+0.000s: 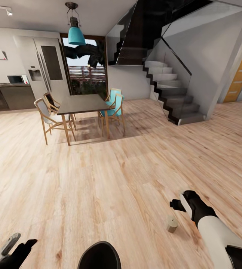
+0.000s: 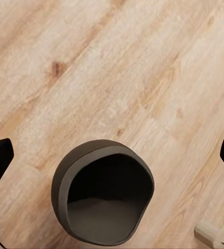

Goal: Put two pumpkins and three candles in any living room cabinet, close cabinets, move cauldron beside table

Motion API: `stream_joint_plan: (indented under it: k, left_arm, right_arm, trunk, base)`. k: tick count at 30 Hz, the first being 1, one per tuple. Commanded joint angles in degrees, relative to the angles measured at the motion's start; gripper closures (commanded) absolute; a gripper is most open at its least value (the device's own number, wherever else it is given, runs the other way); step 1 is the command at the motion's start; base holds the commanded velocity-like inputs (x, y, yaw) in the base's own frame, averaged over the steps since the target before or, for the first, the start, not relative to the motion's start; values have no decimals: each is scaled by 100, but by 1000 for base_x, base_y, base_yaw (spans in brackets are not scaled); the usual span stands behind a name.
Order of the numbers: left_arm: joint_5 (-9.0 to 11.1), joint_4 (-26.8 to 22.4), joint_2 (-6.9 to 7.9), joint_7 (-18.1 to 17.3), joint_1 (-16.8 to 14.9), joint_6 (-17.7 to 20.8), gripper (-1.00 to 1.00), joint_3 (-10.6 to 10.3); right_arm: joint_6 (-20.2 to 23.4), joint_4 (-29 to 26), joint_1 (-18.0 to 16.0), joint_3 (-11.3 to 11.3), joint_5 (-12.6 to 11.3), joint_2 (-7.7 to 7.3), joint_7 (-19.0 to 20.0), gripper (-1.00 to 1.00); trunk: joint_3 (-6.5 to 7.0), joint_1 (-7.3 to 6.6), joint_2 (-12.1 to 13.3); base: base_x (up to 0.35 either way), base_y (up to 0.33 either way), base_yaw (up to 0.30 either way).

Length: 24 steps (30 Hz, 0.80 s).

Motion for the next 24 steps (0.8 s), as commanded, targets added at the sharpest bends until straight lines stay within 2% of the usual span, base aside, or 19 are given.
stream_joint_plan:
  k: [1, 2, 5, 6, 7, 8, 9, 10, 15, 16, 17, 22, 23, 24]
  left_arm:
    - [57, -13, 10, 39, 6, 36, -100, 81]
    - [76, -54, 39, 34, 14, 94, -100, 285]
    - [99, -165, 137, 4, -6, 296, -100, 548]
    - [117, -205, 252, -32, -97, 537, -100, 664]
    - [147, -231, 368, -45, -311, 799, -100, 742]
    - [160, -240, 411, -43, -447, 921, -100, 770]
    - [194, -262, 498, 17, -997, 1329, -100, 814]
    - [203, -267, 496, 64, -1222, 1462, -100, 783]
    - [206, -274, 421, 251, -1735, 1637, -100, 620]
    - [207, -272, 397, 384, -1950, 1660, -100, 537]
    - [202, -259, 373, 537, -2181, 1674, -100, 403]
    - [203, -76, 300, 963, -2936, 1695, -100, -69]
    - [255, 80, 93, 1434, -3501, 1701, -100, -427]
    - [277, 102, 10, 1561, -3595, 1701, -100, -487]
  right_arm:
    - [6, 24, -36, -15, 18, 2, -3, -100]
    - [-22, 117, -111, -9, 17, 2, -4, -100]
    - [-50, 230, -199, -6, 7, 8, -6, -100]
    - [-61, 273, -252, -5, -16, 14, -6, -100]
    - [-70, 302, -357, -8, -27, 15, -8, -100]
    - [-74, 318, -425, -12, -30, 15, -18, -100]
    - [-83, 412, -629, -25, -54, 16, -99, -100]
    - [-97, 428, -679, -18, -62, 19, -118, -100]
    - [-136, 447, -714, 6, -76, 23, -106, -100]
    - [-145, 449, -713, 12, -79, 25, -99, -100]
    - [-152, 450, -713, 13, -81, 24, -94, -100]
    - [-207, 441, -714, 10, -81, 23, -104, -100]
    - [-191, 338, -714, 10, -77, 23, -134, -100]
    - [-183, 309, -713, 11, -77, 23, -139, -100]
  trunk:
    - [-23, 23, -44]
    - [-41, 45, -84]
    - [-95, 111, -205]
    - [-113, 132, -245]
    - [-131, 154, -285]
    - [-149, 176, -325]
    - [-166, 198, -365]
    - [-184, 220, -405]
    - [-274, 330, -606]
    - [-292, 352, -646]
    - [-310, 374, -686]
    - [-400, 484, -886]
    - [-418, 506, -926]
    - [-436, 528, -967]
  base:
    - [0, -4, 0]
    - [0, -3, 0]
    - [0, -2, 0]
    - [0, 0, 0]
    - [0, 0, 0]
    - [0, 0, 0]
    - [0, 0, 0]
    - [0, 0, 0]
    - [0, 0, 0]
    - [0, 0, 0]
    - [0, 0, 0]
    - [0, 0, 0]
    - [0, 0, 0]
    - [0, 0, 0]
